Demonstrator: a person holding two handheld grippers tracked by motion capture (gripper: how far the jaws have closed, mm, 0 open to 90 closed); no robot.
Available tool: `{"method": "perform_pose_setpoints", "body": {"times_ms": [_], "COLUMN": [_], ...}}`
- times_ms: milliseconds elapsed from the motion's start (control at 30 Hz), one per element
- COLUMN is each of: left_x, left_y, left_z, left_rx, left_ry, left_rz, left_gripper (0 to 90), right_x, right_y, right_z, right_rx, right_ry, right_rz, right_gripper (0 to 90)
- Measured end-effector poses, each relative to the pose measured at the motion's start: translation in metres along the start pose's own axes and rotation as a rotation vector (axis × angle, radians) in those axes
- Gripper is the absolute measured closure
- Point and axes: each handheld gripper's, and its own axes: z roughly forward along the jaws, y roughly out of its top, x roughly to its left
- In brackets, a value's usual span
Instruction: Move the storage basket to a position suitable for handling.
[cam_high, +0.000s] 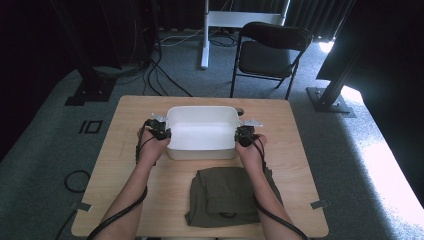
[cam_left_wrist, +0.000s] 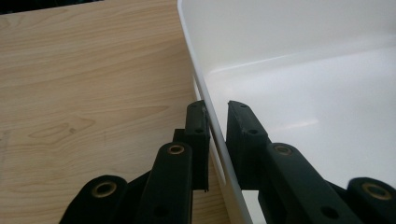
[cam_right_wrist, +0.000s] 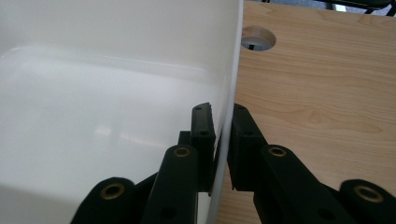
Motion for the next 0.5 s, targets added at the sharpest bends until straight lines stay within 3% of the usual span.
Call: {"method": "perform_pose_setpoints", "body": {"times_ms": [333,500], "left_x": [-0.023,-0.033], "left_y": [0.008,0.011], "left_z": [0.006,0.009], "left_rx": [0.004,0.005], "left_ry": [-0.011,-0.020], "left_rz": [0.015,0.001], "left_gripper": [80.2,80.2], "right_x": [-0.024,-0.034], "right_y": [-0.003,-0.004], "right_z": [-0.005,-0.007], "right_rx": [0.005,0.010], "right_ry": [-0.017,-0.024], "right_rz": [0.009,0.006], "right_gripper": [82.5,82.5]}}
